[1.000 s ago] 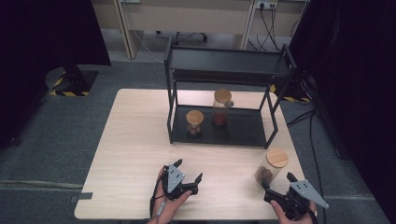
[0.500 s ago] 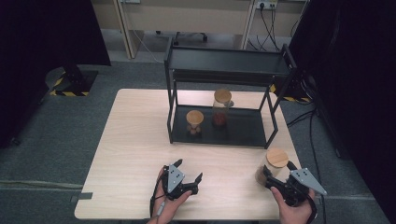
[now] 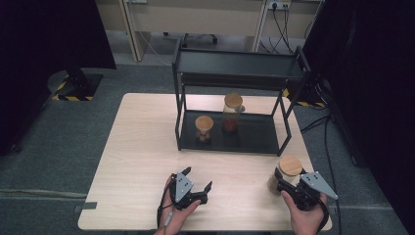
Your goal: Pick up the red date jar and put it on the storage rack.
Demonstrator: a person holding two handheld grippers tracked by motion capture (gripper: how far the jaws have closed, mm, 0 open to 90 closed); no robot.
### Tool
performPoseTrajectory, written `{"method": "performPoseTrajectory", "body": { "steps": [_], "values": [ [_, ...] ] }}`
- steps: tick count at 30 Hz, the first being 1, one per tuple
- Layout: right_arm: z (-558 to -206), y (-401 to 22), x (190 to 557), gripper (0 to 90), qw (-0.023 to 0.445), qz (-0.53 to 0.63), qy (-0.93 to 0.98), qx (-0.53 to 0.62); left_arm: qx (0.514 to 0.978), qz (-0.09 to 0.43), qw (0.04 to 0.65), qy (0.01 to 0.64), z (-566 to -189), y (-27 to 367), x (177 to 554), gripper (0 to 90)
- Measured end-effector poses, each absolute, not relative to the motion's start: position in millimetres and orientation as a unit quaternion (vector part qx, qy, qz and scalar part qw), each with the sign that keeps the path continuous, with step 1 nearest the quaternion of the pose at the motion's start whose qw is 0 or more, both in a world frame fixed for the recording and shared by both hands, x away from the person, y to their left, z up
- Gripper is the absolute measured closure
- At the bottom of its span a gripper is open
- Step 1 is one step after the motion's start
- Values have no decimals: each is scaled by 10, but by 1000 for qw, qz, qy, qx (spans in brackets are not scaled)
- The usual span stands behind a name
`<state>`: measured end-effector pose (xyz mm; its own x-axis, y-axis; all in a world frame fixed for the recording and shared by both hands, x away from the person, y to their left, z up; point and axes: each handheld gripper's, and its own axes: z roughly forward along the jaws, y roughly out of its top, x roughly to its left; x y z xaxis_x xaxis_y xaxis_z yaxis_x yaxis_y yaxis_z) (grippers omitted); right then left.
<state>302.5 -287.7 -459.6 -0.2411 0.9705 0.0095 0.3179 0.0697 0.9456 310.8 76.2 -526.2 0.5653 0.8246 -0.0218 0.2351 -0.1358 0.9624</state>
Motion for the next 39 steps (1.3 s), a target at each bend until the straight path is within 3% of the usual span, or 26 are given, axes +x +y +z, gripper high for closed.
{"method": "performPoseTrajectory", "body": {
  "steps": [39],
  "values": [
    [-4347, -2745, 3082, 256, 369, 480, 638, 475, 702, 275, 538, 376, -5262, 762, 3105, 102]
  ]
}}
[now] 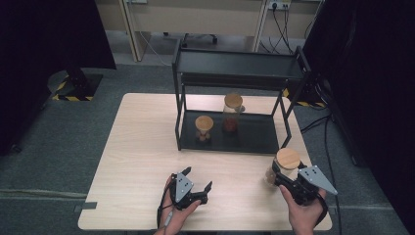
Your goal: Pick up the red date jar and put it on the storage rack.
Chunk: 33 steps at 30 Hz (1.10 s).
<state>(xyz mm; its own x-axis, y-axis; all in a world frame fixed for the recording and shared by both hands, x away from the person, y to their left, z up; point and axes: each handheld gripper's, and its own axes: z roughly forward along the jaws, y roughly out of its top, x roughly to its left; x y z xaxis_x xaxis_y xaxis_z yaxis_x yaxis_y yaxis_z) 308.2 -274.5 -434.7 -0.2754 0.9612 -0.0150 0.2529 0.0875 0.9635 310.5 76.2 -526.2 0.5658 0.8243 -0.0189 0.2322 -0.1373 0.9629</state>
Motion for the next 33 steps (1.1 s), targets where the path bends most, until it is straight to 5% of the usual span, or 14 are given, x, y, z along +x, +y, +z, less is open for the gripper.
{"method": "performPoseTrajectory", "body": {
  "steps": [33],
  "values": [
    [-4147, -2586, 3346, 256, 373, 490, 638, 463, 703, 274, 538, 376, -5262, 761, 3107, 102]
  ]
}}
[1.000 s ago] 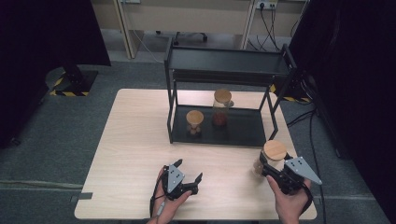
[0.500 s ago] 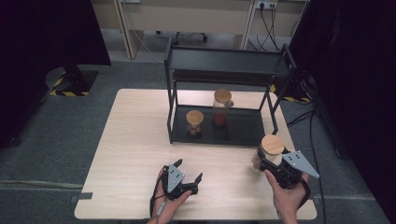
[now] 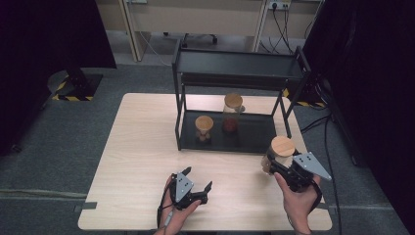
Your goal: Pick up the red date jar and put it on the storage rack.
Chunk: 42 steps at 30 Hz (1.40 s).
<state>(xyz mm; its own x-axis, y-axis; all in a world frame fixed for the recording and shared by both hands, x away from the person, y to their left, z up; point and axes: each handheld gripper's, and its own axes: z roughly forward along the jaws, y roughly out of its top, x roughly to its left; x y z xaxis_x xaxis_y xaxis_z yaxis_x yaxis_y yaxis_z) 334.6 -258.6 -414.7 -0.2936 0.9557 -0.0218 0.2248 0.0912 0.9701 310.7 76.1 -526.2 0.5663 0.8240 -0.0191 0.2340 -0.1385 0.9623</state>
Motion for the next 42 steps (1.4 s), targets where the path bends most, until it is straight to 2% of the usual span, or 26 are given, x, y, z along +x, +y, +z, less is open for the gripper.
{"method": "performPoseTrajectory", "body": {
  "steps": [42],
  "values": [
    [-4055, -2400, 3770, 256, 366, 496, 636, 465, 703, 274, 537, 376, -5262, 761, 3109, 102]
  ]
}}
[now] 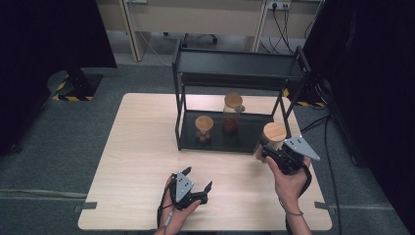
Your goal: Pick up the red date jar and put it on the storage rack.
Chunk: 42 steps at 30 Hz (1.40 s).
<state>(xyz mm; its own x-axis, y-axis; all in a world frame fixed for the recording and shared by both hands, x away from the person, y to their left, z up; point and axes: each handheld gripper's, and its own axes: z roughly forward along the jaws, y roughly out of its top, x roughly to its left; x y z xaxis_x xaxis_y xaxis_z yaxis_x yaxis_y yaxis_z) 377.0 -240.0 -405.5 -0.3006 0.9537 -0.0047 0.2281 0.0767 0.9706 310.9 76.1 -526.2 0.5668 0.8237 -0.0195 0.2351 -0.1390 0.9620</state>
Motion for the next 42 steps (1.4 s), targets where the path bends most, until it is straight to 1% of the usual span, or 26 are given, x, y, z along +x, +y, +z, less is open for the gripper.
{"method": "performPoseTrajectory", "body": {
  "steps": [42],
  "values": [
    [-3993, -2354, 4182, 256, 366, 491, 631, 476, 704, 274, 537, 376, -5262, 758, 3108, 102]
  ]
}}
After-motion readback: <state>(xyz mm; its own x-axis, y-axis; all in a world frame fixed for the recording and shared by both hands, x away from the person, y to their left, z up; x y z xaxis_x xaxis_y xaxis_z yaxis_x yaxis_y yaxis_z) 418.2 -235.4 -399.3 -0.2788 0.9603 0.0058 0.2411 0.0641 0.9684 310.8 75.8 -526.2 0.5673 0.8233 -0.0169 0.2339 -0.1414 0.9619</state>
